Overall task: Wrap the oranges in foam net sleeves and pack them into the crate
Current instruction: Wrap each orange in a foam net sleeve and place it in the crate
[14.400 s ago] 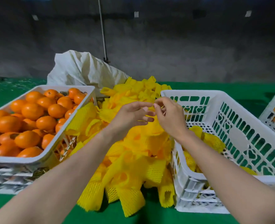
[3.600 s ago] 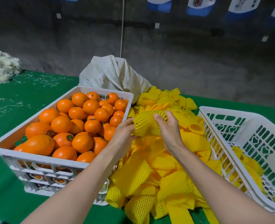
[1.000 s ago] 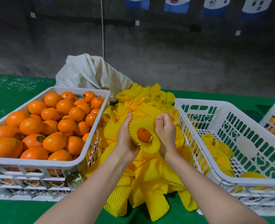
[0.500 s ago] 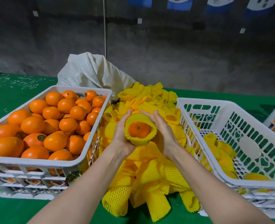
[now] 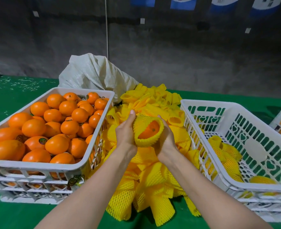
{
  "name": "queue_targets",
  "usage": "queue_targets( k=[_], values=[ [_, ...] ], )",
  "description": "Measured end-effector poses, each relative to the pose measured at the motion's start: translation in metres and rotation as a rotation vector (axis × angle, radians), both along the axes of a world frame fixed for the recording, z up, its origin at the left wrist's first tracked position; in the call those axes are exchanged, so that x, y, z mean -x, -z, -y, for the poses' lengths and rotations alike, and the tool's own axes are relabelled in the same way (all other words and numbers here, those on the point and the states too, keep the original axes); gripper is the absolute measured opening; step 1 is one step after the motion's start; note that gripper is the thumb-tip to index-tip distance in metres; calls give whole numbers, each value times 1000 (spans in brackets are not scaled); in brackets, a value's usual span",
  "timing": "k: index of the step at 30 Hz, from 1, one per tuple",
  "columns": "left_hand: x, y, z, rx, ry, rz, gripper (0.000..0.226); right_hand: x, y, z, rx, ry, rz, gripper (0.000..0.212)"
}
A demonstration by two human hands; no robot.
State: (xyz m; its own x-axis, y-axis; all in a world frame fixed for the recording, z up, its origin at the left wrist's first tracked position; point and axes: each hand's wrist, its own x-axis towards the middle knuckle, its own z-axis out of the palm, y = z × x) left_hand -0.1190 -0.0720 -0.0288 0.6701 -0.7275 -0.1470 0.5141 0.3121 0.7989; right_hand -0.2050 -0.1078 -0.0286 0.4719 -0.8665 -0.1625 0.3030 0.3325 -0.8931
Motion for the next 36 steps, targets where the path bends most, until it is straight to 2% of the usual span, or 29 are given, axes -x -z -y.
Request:
queue_targets(
  k=[3, 6, 8, 10, 13, 15, 18, 20, 25, 28, 30, 32, 34, 36],
  values=[
    [-3, 4, -2, -2, 111, -32, 22, 3, -2, -1, -16, 15, 76, 28],
    [-2, 6, 0, -8, 124, 82, 31, 3, 1, -1, -1, 40, 108, 26],
    [-3, 6, 1, -42, 74, 206, 33, 3, 1, -2, 46, 48, 88, 32],
    [-7, 3, 0, -73, 135, 270, 28, 7, -3, -2, 103, 71, 39, 39],
    [-14, -4, -8, -174, 510, 149, 55, 16, -7, -1, 451, 193, -97, 31],
    [-13, -9, -12, -220, 680, 113, 55, 20, -4, 3, 688, 205, -210, 26],
    [-11, -12, -11, -175, 714, 79, 47, 23, -2, 10, 879, 229, -342, 20],
    [-10, -13, -12, -185, 707, 99, 46, 26, -2, 13, 966, 274, -359, 20],
    [-13, -12, -15, -267, 709, 237, 53, 32, -4, 21, 956, 154, -283, 21],
    [-13, -14, -14, -255, 675, 266, 43, 34, -3, 23, 963, 94, -292, 16],
    [-9, -16, -12, -272, 640, 302, 33, 35, 0, 24, 841, 56, -285, 4],
    [-3, -18, -11, -296, 567, 389, 25, 34, 4, 21, 623, -15, -238, 24],
    [3, -17, -10, -296, 457, 475, 27, 32, 8, 16, 397, -104, -131, 35],
    [9, -13, -11, -237, 356, 499, 28, 31, 13, 10, 281, -169, -20, 50]
  ],
)
